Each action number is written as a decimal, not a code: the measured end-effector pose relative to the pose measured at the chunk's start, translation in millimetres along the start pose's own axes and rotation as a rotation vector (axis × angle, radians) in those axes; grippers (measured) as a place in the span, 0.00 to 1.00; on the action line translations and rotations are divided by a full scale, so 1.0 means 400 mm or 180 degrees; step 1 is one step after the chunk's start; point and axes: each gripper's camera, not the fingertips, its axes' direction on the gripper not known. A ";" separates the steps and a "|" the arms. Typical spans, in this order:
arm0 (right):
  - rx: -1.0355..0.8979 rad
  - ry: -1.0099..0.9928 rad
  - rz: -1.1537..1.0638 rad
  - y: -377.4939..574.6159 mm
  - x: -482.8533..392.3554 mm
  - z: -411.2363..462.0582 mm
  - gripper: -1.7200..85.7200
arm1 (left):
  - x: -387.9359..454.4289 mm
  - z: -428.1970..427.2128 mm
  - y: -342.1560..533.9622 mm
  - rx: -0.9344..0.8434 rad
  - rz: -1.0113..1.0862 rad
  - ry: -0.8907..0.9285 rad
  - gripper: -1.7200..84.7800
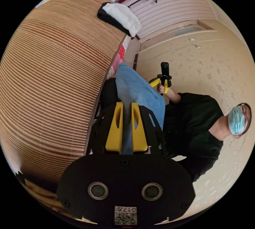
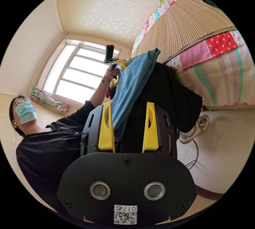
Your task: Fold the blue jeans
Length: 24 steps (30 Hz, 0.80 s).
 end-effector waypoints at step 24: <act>0.1357 0.1516 -0.1640 0.282 -0.576 -0.025 0.26 | 0.880 0.247 0.437 0.1944 0.0685 -0.1536 0.07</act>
